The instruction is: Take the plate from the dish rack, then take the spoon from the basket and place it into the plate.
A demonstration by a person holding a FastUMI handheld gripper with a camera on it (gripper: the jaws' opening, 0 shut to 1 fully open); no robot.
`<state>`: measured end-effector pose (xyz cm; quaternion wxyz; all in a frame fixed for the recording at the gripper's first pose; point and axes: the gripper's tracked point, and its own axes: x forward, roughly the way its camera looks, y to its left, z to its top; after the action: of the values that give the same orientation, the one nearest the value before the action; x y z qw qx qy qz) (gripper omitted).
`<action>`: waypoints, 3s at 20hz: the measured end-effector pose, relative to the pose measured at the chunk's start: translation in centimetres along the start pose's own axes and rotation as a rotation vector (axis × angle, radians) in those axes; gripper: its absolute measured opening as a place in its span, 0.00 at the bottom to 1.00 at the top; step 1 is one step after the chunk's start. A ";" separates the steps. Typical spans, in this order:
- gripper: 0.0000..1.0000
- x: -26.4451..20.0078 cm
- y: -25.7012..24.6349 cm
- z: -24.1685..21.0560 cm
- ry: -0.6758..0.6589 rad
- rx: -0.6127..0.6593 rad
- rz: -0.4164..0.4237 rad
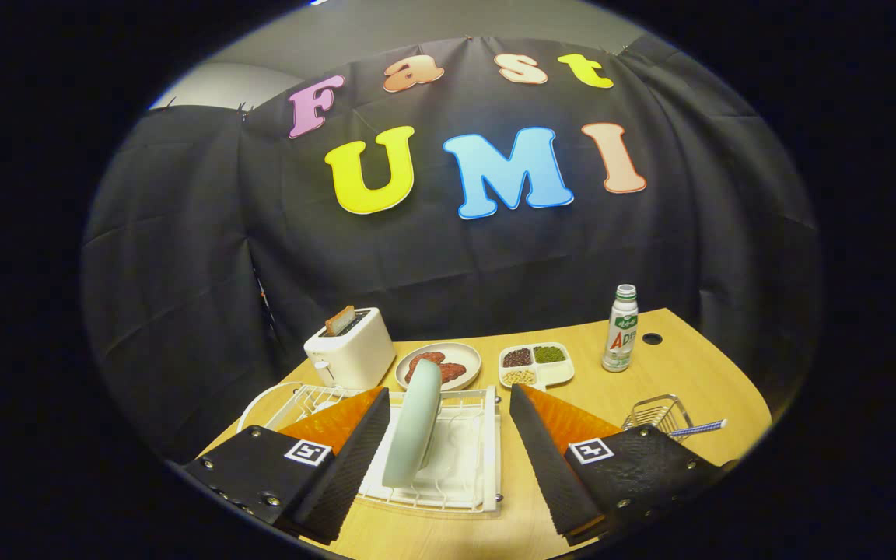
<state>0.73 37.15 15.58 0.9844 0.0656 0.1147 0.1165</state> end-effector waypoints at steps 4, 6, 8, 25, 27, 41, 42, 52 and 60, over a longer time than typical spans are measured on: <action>0.96 3.5 1.5 -1.8 0.057 0.028 0.006; 0.96 5.3 2.0 -3.3 0.105 0.026 0.006; 0.96 6.7 2.4 -4.8 0.155 0.024 0.016; 0.30 9.1 0.4 -7.0 0.307 -0.007 -0.316; 0.30 9.0 0.9 -5.4 0.280 -0.051 -0.347; 0.24 2.4 0.8 1.3 0.135 -0.201 -0.432; 0.24 1.6 0.7 1.5 0.127 -0.190 -0.435; 0.23 -9.1 -2.0 -2.4 0.149 -0.133 -0.460; 0.24 -14.5 -3.6 -10.5 0.281 -0.090 -0.435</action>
<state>-14.78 31.26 7.91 0.9626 -0.0213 0.2562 -0.0849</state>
